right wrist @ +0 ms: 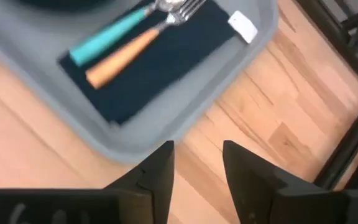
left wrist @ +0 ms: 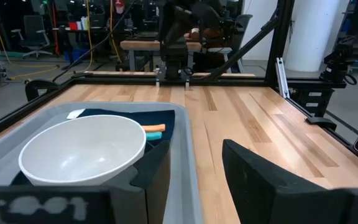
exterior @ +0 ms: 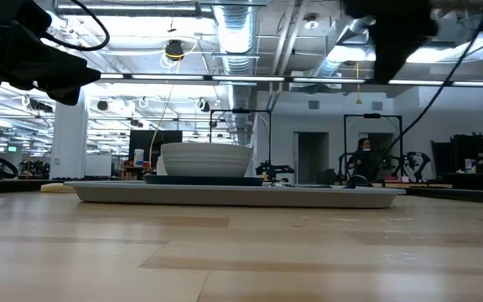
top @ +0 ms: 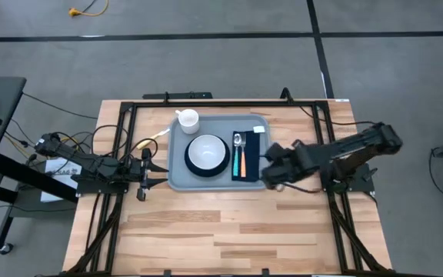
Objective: Set up tray
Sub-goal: Put the yellow knife on top of the black napkin to the right of the orange fork
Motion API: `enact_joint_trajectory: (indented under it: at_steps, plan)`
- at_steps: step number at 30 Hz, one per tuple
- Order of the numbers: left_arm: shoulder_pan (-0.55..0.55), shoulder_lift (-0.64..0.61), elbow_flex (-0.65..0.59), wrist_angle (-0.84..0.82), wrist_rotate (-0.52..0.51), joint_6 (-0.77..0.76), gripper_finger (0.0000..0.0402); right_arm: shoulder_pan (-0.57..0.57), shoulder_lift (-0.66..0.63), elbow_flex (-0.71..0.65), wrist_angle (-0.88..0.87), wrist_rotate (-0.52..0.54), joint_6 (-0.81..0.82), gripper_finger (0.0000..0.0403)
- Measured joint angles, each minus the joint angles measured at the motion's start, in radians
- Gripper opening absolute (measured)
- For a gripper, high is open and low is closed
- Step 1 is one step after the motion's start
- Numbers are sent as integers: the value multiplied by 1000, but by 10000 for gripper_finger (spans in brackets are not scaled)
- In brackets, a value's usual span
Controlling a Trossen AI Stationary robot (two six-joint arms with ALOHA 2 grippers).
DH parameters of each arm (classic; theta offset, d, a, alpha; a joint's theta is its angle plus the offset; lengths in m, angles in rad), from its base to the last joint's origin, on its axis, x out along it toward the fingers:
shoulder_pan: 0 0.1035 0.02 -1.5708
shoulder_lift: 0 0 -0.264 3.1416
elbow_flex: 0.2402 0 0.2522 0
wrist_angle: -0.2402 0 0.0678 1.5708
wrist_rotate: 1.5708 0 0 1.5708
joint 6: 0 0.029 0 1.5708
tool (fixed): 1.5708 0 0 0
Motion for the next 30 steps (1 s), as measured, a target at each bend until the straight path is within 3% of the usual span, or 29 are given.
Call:
enact_joint_trajectory:
  at_steps: [7,14,19,22,26,30]
  plan:
    - [0,0,0,0,0,0,135,119,-291,-336,123,56,-25,105]
    - [0,-2,4,31,5,-20,135,227,-498,-653,459,213,189,102]
    - [0,-1,1,25,4,0,135,255,-511,-787,541,237,275,102]
    - [0,-1,1,50,-5,-75,135,253,-486,-834,539,239,295,102]
    - [0,-2,1,101,-6,-210,135,225,-461,-863,523,271,328,102]
    - [0,-2,1,134,-7,-183,135,204,-444,-863,502,277,329,102]
